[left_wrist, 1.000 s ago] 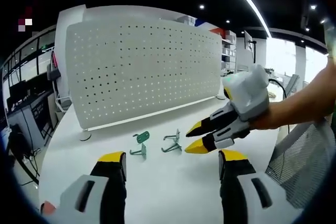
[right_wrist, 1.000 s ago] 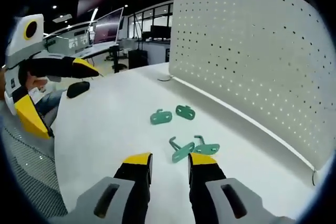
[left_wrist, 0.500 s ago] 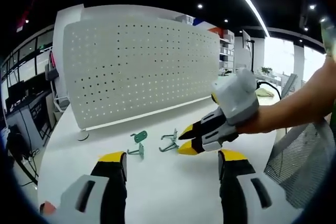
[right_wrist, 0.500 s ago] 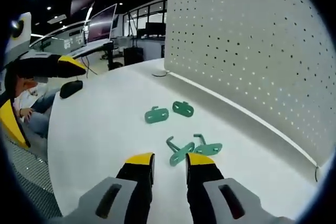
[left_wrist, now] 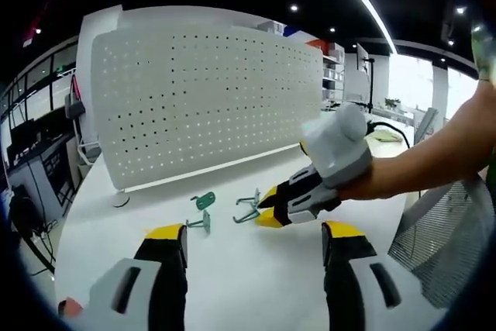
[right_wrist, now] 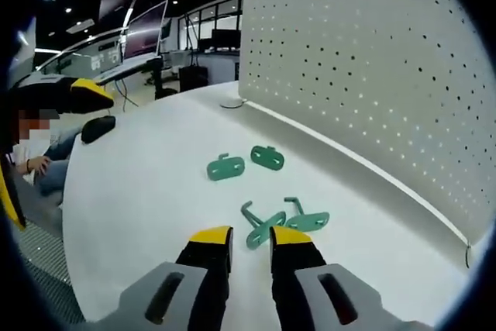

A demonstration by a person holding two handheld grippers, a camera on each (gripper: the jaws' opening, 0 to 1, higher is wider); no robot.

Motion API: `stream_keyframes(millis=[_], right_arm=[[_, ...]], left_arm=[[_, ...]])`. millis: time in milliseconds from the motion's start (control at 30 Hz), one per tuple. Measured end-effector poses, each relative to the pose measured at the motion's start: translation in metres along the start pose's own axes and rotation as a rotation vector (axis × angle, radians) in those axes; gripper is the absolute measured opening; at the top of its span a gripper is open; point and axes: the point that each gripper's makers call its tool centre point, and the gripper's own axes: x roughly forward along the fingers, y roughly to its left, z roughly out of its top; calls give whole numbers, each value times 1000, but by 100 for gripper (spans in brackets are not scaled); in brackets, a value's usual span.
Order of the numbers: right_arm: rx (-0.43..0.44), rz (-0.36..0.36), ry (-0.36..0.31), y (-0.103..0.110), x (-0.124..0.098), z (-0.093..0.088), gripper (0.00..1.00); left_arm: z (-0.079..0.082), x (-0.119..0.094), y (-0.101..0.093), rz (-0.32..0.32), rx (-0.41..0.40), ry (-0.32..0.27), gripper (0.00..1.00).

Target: Insert the hook assembly into the mounting plate slot until the hook locks in place.

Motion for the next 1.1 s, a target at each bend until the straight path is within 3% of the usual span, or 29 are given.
stream_keyframes(millis=[1100], right_arm=[[-68, -50, 18, -15, 1, -4, 8]], left_arm=[[-5, 1, -1, -1, 5, 21, 72]])
